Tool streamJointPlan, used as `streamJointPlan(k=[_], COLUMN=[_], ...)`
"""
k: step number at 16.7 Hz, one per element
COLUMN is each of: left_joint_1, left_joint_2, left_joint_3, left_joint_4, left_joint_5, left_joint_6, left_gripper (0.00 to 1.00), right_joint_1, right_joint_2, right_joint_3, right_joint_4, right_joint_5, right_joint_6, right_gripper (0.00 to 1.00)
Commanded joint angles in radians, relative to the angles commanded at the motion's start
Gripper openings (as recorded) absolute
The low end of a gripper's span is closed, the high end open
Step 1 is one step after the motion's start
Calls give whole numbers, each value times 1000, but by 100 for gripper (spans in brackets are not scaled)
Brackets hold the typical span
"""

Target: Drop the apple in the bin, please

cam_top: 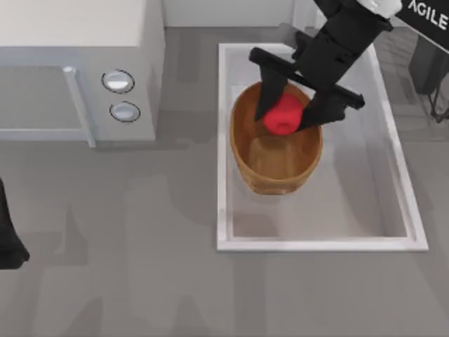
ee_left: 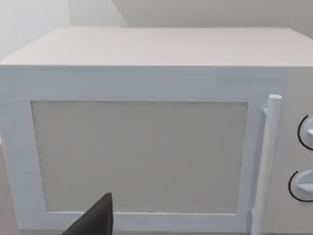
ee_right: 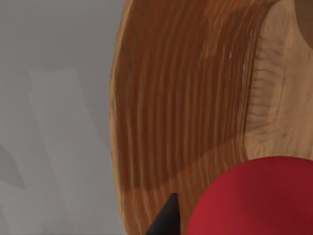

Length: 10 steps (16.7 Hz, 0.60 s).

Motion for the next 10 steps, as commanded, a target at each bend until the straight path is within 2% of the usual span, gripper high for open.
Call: streamJointPlan(k=[5,10], left_joint_1=[0,0], left_joint_2=[0,0], left_joint_3=[0,0], left_joint_4=[0,0], left_joint_5=[0,0], left_joint_6=[0,0], left_gripper=[100,100], right_joint_1=[0,0], right_joint_2=[0,0], right_joint_3=[0,0], right_joint_4=[0,0], right_joint_5=[0,0], right_joint_6=[0,0], right_gripper=[98,100])
